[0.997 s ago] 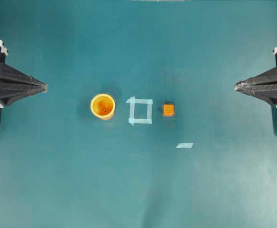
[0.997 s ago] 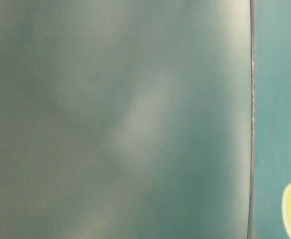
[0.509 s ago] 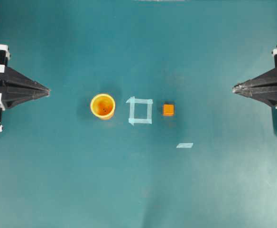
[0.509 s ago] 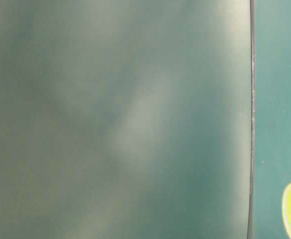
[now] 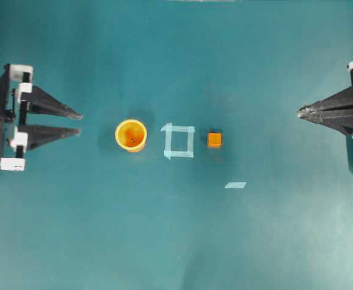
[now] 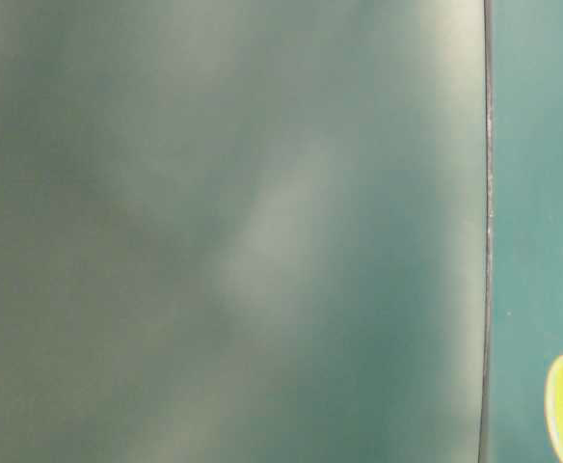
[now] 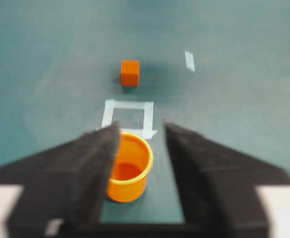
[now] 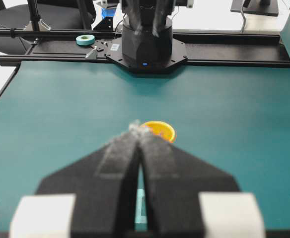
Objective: Move the cup to the left with left arm.
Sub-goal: 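Move the open left gripper rightward toward the orange cup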
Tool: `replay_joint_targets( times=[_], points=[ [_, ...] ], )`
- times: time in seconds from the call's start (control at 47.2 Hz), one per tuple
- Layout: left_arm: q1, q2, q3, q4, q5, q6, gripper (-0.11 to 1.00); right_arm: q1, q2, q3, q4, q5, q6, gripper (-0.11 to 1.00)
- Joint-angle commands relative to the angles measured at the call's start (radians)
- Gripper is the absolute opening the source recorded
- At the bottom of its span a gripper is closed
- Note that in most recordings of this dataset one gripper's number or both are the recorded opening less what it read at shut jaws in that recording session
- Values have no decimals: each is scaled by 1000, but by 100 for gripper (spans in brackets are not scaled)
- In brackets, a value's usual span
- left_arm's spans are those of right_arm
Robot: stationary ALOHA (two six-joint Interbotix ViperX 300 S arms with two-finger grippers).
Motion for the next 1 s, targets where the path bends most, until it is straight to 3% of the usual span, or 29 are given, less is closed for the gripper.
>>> replay_joint_targets(
  times=[0.0, 0.106, 0.254, 0.551, 0.763, 0.975],
  points=[
    [2, 44, -32, 3, -25, -2, 49, 2, 2, -31, 3, -5, 3, -1],
    [6, 106, -37, 3, -21, 0, 69, 0, 0, -35, 3, -5, 3, -1],
    [11, 221, -54, 3, 20, -2, 81, 2, -6, -43, 2, -3, 3, -1],
    [14, 391, -110, 5, 32, 17, 83, 0, -11, -48, 2, 2, 5, -1],
    [35, 414, -40, 3, -51, 15, 83, 0, -12, -51, 3, 2, 5, -1],
    [71, 416, 0, 5, -61, -2, 85, 0, -12, -58, 2, 2, 5, -1]
  ],
)
